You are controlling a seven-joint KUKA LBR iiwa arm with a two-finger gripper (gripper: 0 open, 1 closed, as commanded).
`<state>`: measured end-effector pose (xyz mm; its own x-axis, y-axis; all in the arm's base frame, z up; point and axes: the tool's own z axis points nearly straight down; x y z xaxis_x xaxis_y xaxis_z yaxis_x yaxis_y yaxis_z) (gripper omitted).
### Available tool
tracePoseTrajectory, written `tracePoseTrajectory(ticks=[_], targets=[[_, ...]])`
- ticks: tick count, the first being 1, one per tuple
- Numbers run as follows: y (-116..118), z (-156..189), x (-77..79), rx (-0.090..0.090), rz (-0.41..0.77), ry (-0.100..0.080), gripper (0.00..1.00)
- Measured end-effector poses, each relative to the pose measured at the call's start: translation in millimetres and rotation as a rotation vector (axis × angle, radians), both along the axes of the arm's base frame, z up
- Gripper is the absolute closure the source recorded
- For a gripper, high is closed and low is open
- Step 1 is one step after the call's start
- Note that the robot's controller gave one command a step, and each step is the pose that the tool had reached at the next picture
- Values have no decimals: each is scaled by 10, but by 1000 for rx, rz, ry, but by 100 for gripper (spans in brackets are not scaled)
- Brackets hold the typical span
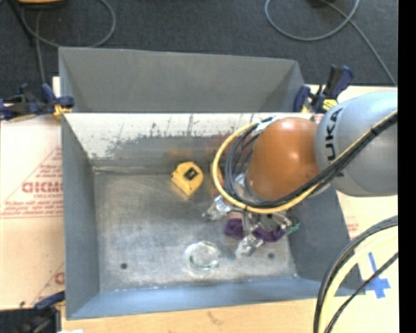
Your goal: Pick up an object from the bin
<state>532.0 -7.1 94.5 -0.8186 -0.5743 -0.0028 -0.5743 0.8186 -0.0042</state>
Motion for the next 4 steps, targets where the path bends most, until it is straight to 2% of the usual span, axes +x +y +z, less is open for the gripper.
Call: tracePoseTrajectory(ticks=[1,2,3,4], targets=[[-99,12,40,7,120,1,0],[-578,-87,614,18,25,1,100],[-579,-87,614,18,24,1,100],[-686,1030,579,3,48,0,100]])
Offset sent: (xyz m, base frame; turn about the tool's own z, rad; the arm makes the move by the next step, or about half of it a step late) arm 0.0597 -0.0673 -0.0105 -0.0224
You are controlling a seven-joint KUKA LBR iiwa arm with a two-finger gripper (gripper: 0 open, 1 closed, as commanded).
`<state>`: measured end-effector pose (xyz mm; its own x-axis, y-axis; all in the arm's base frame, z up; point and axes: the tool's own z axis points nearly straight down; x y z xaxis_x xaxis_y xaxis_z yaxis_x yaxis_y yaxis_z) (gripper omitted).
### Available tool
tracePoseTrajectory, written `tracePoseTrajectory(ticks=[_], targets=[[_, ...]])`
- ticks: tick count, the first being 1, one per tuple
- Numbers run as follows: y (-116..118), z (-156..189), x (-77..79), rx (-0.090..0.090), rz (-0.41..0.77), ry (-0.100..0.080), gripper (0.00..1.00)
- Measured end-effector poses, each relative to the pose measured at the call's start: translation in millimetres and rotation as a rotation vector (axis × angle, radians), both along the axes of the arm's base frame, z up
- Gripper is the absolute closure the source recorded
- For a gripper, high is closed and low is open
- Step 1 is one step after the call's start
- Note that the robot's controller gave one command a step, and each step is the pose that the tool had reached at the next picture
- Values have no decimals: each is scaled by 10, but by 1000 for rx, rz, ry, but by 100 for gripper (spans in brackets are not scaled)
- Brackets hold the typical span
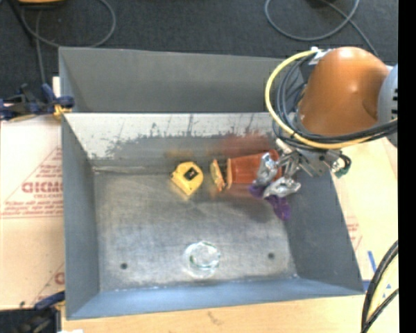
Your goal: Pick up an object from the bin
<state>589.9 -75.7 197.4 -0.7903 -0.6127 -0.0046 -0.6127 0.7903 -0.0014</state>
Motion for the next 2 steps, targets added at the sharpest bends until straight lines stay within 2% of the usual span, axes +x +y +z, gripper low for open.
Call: tracePoseTrajectory(ticks=[1,2], targets=[[-1,-1,-1,0,-1,0,100],[-173,307,-166,1,70,7,100]])
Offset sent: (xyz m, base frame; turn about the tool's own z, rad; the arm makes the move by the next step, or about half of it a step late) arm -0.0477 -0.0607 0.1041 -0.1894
